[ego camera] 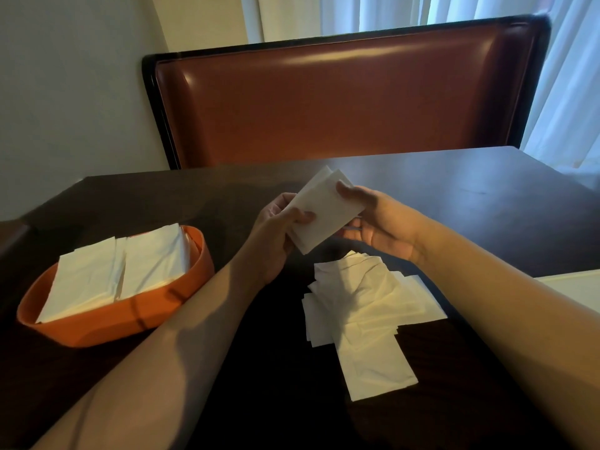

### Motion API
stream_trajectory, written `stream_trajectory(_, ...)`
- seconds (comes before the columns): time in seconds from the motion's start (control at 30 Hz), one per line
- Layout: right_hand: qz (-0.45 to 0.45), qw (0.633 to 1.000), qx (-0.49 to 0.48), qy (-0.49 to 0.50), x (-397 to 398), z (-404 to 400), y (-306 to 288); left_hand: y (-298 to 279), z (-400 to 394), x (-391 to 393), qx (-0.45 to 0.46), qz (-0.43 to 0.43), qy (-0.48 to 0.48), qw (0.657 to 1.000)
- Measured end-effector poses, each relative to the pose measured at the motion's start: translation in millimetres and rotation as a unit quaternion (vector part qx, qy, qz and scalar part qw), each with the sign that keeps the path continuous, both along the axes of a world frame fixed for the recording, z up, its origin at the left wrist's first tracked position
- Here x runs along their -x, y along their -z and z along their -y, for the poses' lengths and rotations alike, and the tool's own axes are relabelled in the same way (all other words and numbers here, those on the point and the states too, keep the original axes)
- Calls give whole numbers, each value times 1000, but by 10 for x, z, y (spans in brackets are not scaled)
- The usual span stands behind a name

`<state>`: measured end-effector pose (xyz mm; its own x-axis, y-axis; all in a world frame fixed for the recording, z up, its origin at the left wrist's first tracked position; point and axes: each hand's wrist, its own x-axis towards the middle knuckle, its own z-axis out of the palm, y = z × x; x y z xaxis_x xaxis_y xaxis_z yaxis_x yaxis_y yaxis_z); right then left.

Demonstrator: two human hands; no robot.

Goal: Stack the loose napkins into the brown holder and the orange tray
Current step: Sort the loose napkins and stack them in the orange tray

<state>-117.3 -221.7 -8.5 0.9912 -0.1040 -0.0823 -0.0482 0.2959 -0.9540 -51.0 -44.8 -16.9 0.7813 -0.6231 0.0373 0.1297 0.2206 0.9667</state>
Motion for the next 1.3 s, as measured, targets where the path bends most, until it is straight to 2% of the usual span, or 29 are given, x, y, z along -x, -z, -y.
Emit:
stream_trajectory(0.07,26,1000,7,-2,14,-20,-21,4,5,2,-2,-1,-1,1000)
stream_trajectory(0.17,81,995,32,45,2,-24,-52,-8,-6,4,-20,-2,6,1000)
stream_trajectory(0.23,98,994,29,36,1,-1,-66,-22,-28,31,-14,-37,46,998)
stream_trajectory(0.3,99,995,25,-6,37,9,-114,-13,-58,47,11,-100,150,983)
stream_trajectory(0.4,100,992,66,-32,69,9,-169,-14,-99,63,35,-145,359,921)
stream_trajectory(0.47,105,989,103,-24,68,16,-159,-26,-97,80,50,-164,411,895)
stream_trajectory(0.63,123,952,278,13,75,-53,-134,-14,-91,130,2,-146,314,938)
stream_trajectory(0.73,161,913,369,63,58,-130,-184,-3,-59,132,-47,-155,269,949)
stream_trajectory(0.87,195,866,451,87,38,-189,-195,-24,-30,182,-86,-133,272,949)
stream_trajectory(0.97,189,846,490,91,14,-227,-172,-15,-24,180,-96,-110,285,947)
stream_trajectory(1.13,191,837,502,109,4,-229,-203,-20,-30,177,-101,-107,295,944)
stream_trajectory(1.3,262,786,538,155,7,-213,-261,3,-50,150,-60,-114,329,935)
